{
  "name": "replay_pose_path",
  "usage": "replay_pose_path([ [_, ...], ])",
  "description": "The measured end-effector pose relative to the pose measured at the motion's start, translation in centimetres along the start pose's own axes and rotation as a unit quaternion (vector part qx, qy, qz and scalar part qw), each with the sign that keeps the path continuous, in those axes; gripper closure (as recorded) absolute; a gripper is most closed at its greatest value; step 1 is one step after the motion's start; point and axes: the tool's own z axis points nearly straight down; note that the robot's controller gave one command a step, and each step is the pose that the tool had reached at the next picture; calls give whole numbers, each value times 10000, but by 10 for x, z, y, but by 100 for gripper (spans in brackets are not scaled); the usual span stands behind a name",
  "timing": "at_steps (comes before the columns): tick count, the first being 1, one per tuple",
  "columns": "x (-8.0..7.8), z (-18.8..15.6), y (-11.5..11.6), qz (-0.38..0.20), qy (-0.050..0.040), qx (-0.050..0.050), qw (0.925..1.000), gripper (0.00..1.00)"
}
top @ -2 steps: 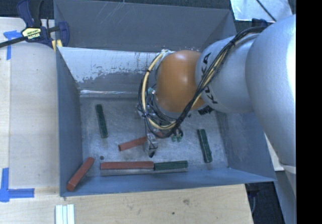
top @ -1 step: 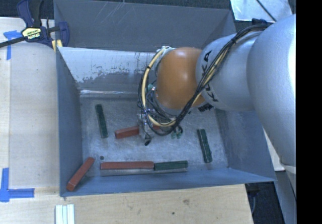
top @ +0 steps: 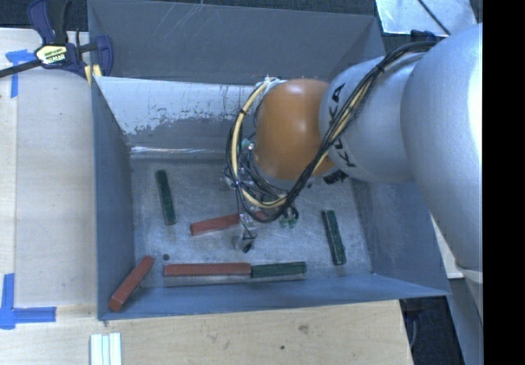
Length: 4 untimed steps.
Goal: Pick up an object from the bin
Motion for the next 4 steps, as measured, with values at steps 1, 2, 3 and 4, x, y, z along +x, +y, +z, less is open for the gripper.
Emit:
replay_pose_path([
  [1, -1, -1, 1, 1, -11, -6, 10000, 100],
  [2, -50, -179, 9, 54, -49, 0, 10000, 100],
  [3, -69, -168, 0, -1404, -12, 1, 9901, 100],
  [4, -24, -236, 25, -2912, -31, 0, 9567, 100],
])
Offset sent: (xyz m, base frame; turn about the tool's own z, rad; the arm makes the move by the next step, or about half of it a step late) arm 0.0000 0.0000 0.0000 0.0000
